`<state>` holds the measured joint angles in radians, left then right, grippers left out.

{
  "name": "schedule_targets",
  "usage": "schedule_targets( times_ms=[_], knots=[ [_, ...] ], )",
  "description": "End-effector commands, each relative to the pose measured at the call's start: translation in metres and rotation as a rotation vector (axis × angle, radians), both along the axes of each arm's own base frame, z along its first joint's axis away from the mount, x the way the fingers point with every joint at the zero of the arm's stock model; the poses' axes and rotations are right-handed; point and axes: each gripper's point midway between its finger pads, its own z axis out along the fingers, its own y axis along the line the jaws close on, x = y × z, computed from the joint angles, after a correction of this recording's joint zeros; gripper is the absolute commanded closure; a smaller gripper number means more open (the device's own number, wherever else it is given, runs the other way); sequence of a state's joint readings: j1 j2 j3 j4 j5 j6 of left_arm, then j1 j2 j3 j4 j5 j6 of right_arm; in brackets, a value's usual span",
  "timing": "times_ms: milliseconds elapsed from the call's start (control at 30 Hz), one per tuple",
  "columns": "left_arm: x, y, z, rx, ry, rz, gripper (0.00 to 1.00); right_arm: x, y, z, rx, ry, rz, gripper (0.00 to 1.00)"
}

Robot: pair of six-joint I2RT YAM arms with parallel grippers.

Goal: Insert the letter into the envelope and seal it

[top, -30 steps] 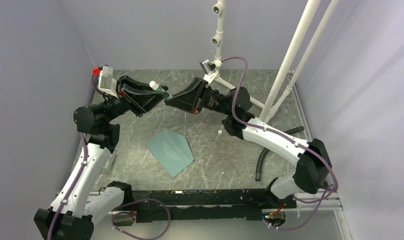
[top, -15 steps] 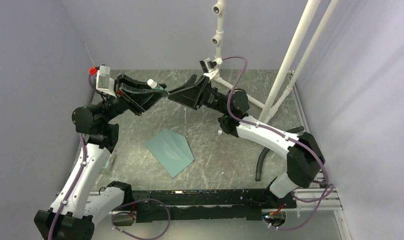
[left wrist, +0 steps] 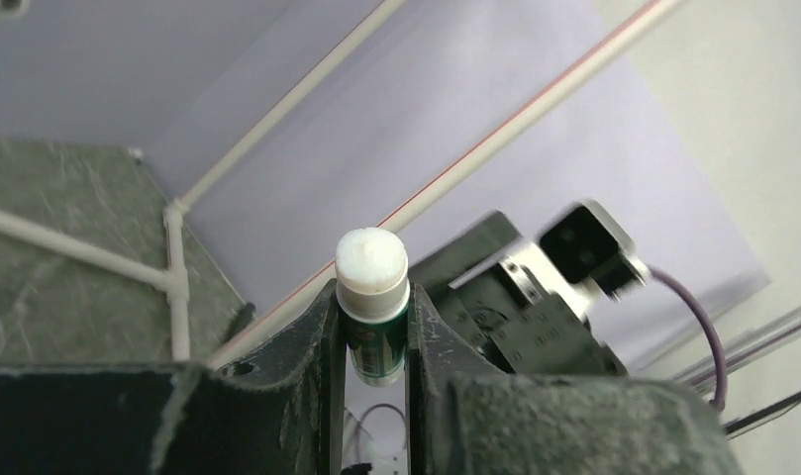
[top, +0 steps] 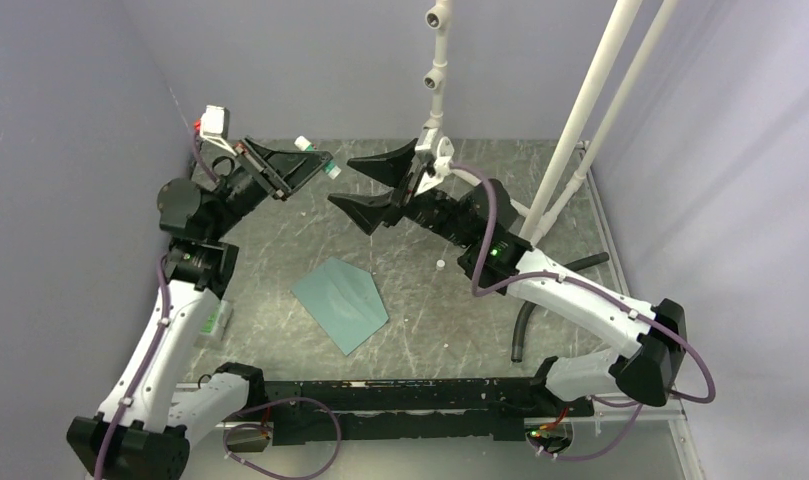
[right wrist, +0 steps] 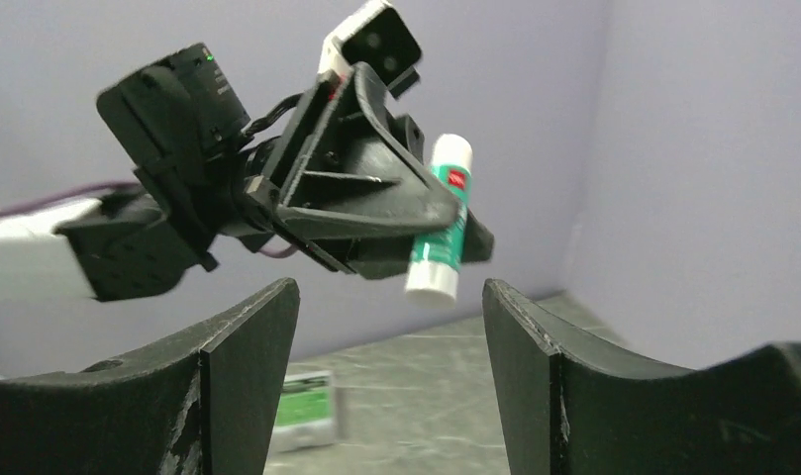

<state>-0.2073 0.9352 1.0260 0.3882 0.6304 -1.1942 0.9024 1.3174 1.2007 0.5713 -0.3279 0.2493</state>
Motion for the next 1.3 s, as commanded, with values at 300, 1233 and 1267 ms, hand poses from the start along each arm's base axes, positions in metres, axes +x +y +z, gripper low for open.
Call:
schedule_targets(
  times_ms=[300, 1233, 1267],
  knots=[
    [0.003, -0.006, 0.009, -0.141, 0.229, -0.113, 0.98, 0.029, 0.004, 0.027, -0.028, -0.33, -0.376, 0.39],
    [-0.006, -0.004, 0.018, -0.076, 0.165, -0.089, 0.36, 0.039, 0.007, 0.025, -0.073, -0.293, -0.408, 1.0],
    [-0.006, -0.004, 0.017, -0.072, 0.166, -0.081, 0.32, 0.037, 0.006, 0.025, -0.075, -0.292, -0.4, 1.0]
  ],
)
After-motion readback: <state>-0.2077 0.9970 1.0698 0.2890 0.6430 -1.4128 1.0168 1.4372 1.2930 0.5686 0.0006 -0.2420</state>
